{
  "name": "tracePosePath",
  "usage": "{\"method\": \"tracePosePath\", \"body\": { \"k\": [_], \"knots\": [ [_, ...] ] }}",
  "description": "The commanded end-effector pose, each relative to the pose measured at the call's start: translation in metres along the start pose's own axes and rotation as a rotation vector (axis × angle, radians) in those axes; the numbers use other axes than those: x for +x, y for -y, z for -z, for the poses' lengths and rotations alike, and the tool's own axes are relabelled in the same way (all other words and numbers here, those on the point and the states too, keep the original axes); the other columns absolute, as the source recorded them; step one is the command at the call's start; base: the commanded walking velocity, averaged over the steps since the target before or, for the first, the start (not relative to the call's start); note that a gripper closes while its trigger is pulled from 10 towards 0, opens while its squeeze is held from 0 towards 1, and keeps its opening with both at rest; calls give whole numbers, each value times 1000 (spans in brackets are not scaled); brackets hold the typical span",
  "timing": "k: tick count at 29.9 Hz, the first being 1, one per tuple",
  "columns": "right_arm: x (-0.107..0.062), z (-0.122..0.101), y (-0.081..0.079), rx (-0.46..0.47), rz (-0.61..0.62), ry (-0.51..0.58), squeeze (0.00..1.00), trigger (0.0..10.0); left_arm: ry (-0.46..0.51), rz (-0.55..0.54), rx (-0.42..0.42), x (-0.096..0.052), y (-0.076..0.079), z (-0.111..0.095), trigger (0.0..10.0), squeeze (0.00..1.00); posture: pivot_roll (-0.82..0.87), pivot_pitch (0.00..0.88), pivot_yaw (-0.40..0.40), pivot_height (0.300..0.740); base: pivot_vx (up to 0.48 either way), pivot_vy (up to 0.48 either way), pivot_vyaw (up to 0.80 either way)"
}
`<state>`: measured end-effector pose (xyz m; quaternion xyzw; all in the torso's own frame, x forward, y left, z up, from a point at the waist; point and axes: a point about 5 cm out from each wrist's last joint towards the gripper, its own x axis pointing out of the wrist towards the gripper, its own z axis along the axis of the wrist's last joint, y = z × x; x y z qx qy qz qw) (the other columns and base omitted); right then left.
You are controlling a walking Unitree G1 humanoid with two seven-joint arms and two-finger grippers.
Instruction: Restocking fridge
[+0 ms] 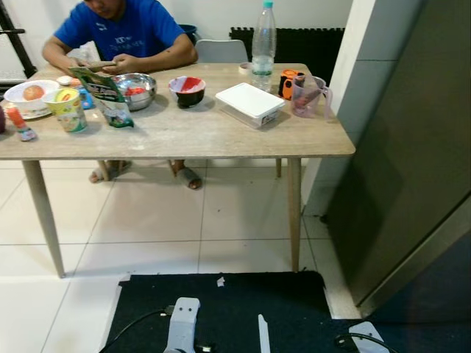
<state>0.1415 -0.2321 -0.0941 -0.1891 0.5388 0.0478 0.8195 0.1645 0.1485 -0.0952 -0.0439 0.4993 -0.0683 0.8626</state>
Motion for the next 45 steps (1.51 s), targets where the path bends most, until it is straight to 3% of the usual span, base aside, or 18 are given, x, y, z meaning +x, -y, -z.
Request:
{"method": "tracePosePath", "body": {
  "k": [1, 9, 14, 30, 45],
  "knots": [
    [1, -10, 0, 13, 5, 25, 0, 10000, -32, 20, 13, 2, 13, 5, 10000, 0, -39, 0, -21, 740, 0, 0, 0],
    [0, 2, -4, 29, -3, -12, 0, 10000, -21, 6, 19, 4, 15, -5, 10000, 0, -28, 0, -6, 740, 0, 0, 0],
    [0, 6, -6, 35, -3, -20, 0, 10000, -49, -5, 48, -1, 4, 15, 10000, 0, -32, 0, 11, 740, 0, 0, 0],
    [0, 2, -10, 14, -47, 5, 0, 10000, -70, 7, 81, -3, 1, 20, 10000, 0, -28, 0, 18, 740, 0, 0, 0],
    [0, 3, -12, 14, -55, 2, 0, 10000, -69, 8, 91, -2, 0, 18, 10000, 0, -24, 0, 21, 740, 267, 0, 0]
  ]
}}
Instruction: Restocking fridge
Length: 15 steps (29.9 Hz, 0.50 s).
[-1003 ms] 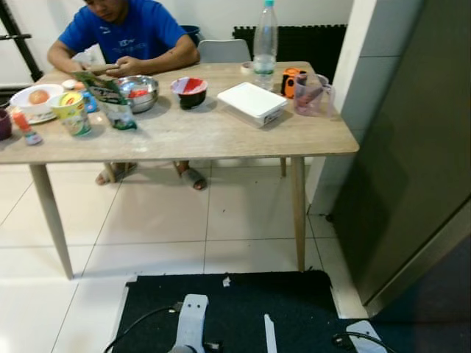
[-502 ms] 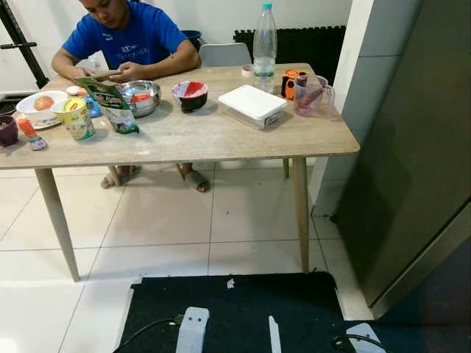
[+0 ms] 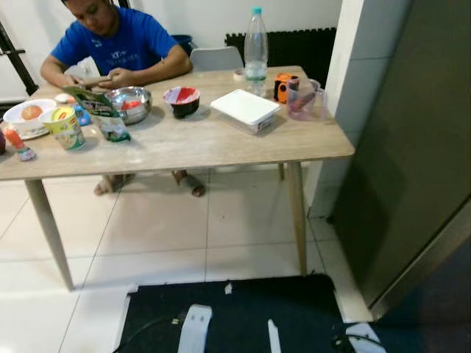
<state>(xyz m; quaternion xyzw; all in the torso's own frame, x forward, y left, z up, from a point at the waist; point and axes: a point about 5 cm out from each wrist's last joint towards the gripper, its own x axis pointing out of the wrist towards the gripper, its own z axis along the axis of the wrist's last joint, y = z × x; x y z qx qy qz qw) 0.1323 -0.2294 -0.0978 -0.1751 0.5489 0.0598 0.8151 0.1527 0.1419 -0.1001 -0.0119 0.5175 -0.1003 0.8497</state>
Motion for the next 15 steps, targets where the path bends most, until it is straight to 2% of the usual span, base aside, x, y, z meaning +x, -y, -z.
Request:
{"method": "tracePosePath", "body": {
  "k": [1, 15],
  "knots": [
    [1, -5, -6, 4, -16, 17, 0, 10000, -18, -15, 6, -2, -6, 6, 10000, 0, -24, 0, 21, 740, 300, 0, 0],
    [1, -7, -7, -3, -18, 22, 0, 10000, -16, -10, 2, -1, -5, 3, 10000, 0, -23, 0, 16, 740, 297, 0, 0]
  ]
}}
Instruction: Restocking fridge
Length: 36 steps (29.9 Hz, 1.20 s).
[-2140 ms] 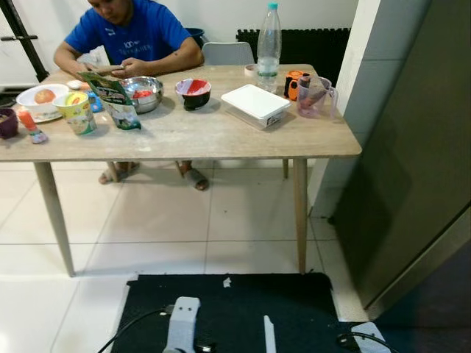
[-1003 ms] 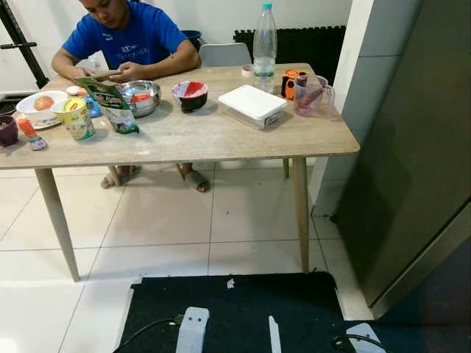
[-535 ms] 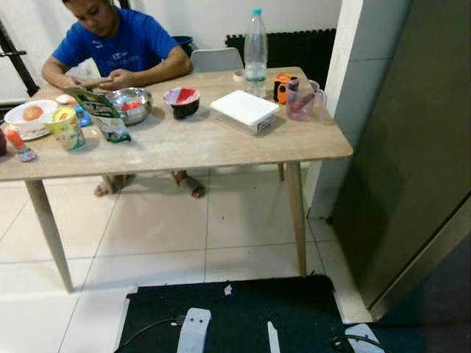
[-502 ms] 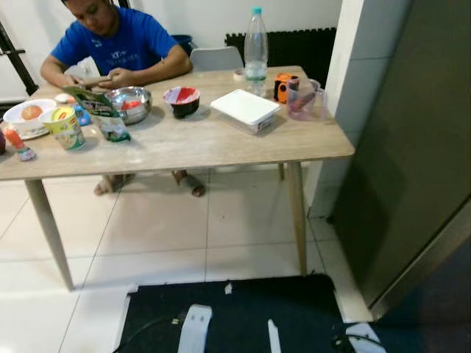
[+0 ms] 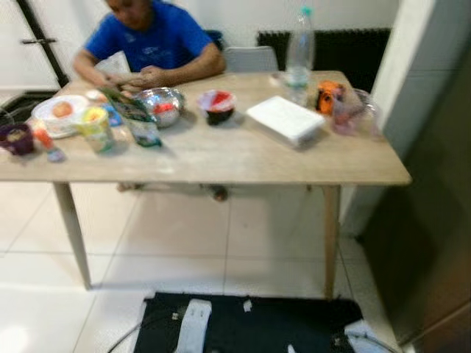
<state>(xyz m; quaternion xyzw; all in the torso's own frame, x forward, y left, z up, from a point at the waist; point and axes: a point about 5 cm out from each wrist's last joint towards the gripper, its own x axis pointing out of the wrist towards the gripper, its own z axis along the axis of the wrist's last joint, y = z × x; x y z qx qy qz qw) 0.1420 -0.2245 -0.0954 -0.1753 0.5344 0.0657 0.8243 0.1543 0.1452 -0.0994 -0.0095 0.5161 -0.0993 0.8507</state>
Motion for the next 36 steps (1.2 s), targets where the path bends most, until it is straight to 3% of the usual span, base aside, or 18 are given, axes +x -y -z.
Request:
{"method": "tracePosePath", "body": {
  "k": [1, 13, 18, 28, 36],
  "knots": [
    [0, 3, -6, 3, -15, -14, 0, 10000, -20, -5, -1, -1, -2, 5, 10000, 0, -23, 0, 16, 740, 296, 0, 0],
    [0, 3, -7, 4, -16, -11, 0, 10000, -16, -7, 3, -1, -3, 3, 10000, 0, -21, 0, 20, 740, 293, 0, 0],
    [0, 2, -7, 9, -17, -8, 0, 10000, -13, -21, -12, -1, -4, 3, 10000, 0, -22, 0, 18, 740, 0, 0, 0],
    [0, 1, -5, 28, -9, 0, 0, 10000, -30, 3, 2, -1, -3, 3, 10000, 0, -26, 0, 18, 740, 0, -424, 0],
    [1, -11, 2, 36, -18, 48, 0, 10000, -23, 3, -22, -1, -3, 4, 10000, 0, -26, 0, 21, 740, 0, 0, 0]
  ]
}}
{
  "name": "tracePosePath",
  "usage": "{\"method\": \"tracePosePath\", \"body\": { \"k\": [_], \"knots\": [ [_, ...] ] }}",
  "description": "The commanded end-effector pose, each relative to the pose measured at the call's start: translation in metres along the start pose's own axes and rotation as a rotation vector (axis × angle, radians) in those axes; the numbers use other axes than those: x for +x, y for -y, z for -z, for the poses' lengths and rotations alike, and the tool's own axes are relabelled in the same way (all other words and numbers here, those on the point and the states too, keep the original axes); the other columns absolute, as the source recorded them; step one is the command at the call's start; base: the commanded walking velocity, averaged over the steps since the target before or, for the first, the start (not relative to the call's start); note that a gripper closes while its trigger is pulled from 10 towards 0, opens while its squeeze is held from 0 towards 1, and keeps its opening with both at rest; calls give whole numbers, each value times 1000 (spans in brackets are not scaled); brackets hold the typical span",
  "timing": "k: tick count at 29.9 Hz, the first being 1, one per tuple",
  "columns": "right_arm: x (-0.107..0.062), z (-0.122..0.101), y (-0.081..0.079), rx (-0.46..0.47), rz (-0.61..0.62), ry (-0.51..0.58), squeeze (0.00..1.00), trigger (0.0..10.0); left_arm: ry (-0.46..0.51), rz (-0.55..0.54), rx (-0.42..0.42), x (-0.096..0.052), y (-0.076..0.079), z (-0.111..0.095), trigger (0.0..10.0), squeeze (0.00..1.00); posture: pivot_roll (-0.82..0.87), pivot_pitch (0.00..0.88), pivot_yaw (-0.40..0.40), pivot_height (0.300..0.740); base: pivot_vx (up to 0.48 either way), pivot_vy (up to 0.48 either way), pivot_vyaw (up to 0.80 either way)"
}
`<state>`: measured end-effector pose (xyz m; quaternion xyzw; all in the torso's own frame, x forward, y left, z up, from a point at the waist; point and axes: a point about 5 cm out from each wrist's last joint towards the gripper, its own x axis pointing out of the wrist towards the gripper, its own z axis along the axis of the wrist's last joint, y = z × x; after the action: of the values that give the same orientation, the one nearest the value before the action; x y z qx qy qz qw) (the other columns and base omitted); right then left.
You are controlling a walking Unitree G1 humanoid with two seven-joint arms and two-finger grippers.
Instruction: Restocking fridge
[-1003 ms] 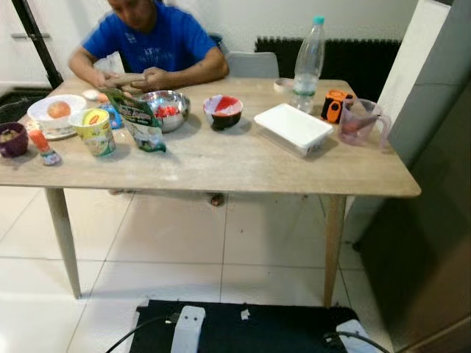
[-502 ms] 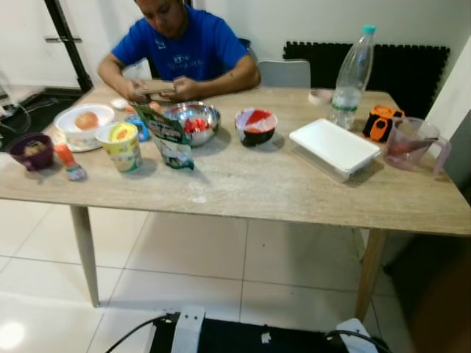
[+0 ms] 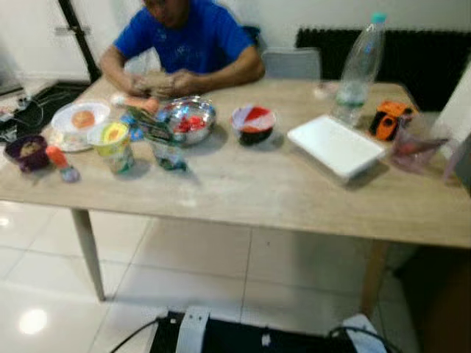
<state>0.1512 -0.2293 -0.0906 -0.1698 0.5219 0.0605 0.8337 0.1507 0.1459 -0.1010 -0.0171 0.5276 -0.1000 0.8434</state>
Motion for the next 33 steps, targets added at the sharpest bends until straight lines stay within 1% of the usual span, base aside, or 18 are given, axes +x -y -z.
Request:
{"method": "tracePosePath", "body": {
  "k": [1, 4, 6, 7, 8, 9, 10, 11, 12, 15, 16, 17, 20, 21, 23, 26, 28, 33],
  "knots": [
    [1, -7, -7, 15, -47, 35, 0, 10000, 2, -7, -7, -1, -3, 0, 10000, 0, -26, 0, 21, 740, 0, 0, 0],
    [2, -20, -13, 11, -125, 97, 0, 10000, 0, -8, -2, -1, -3, 0, 10000, 0, -25, 0, 21, 740, 0, 0, 0],
    [2, -33, -16, 47, -197, 150, 0, 10000, 0, -10, 0, -1, -3, 0, 10000, 0, -25, 0, 21, 740, 0, 0, 0],
    [2, -33, -16, 47, -197, 150, 0, 10000, 0, -10, 0, -1, -3, 0, 10000, 0, -25, 0, 21, 740, 0, 0, 0],
    [1, -42, -20, 86, -268, 186, 78, 10000, 0, -11, 3, -1, -3, 0, 10000, 0, -25, 0, 21, 740, 0, 0, 0],
    [0, -51, -22, 114, -331, 223, 396, 10000, 0, -12, 4, -1, -3, 0, 10000, 0, -28, 0, 20, 740, 0, 0, 0],
    [-2, -62, -26, 134, -424, 263, 1000, 10000, 0, -14, 7, -1, -4, 0, 10000, 0, -28, 0, 20, 740, 0, 0, 0],
    [-2, -62, -26, 134, -424, 263, 1000, 10000, 0, -14, 7, -1, -4, 0, 10000, 0, -28, 0, 20, 740, 0, 0, 0],
    [-5, -73, -29, 149, -517, 306, 1000, 10000, 0, -15, 10, -1, -4, 0, 10000, 0, -28, 0, 20, 740, 0, 0, 0],
    [-11, -92, -34, 144, -684, 371, 1000, 10000, 0, -17, 13, -1, -4, 0, 10000, 0, -27, 0, 19, 740, 0, 0, 0],
    [-13, -98, -35, 127, -732, 391, 1000, 10000, -1, -18, 13, -1, -4, 0, 10000, 0, -27, 0, 19, 740, 0, 0, 0],
    [-13, -98, -35, 127, -732, 391, 1000, 10000, -1, -18, 13, -1, -4, 0, 10000, 0, -27, 0, 19, 740, 0, 0, 0],
    [-22, -117, -38, 72, -896, 449, 1000, 10000, -2, -18, 17, -1, -5, 0, 10000, 0, -27, 0, 20, 740, 0, 0, 0],
    [-22, -117, -38, 72, -896, 449, 1000, 10000, -2, -18, 17, -1, -5, 0, 10000, 0, -27, 0, 20, 740, 0, 0, 0],
    [-26, -123, -40, 49, -954, 469, 1000, 10000, -3, -19, 19, -1, -5, 1, 10000, 0, -27, 0, 21, 740, 0, 0, 0],
    [-40, -146, -43, -27, -1126, 551, 1000, 10000, -4, -20, 22, -1, -6, 0, 10000, 0, -27, 0, 21, 740, 0, 0, 0],
    [-49, -161, -42, -42, -1203, 617, 1000, 10000, -3, -21, 21, -1, -6, 0, 10000, 0, -27, 0, 22, 740, 0, 0, 0],
    [-69, -188, -38, -40, -1307, 760, 1000, 10000, -2, -22, 14, -1, -6, 0, 10000, 0, -26, 0, 20, 740, 0, 0, 0]
  ]
}}
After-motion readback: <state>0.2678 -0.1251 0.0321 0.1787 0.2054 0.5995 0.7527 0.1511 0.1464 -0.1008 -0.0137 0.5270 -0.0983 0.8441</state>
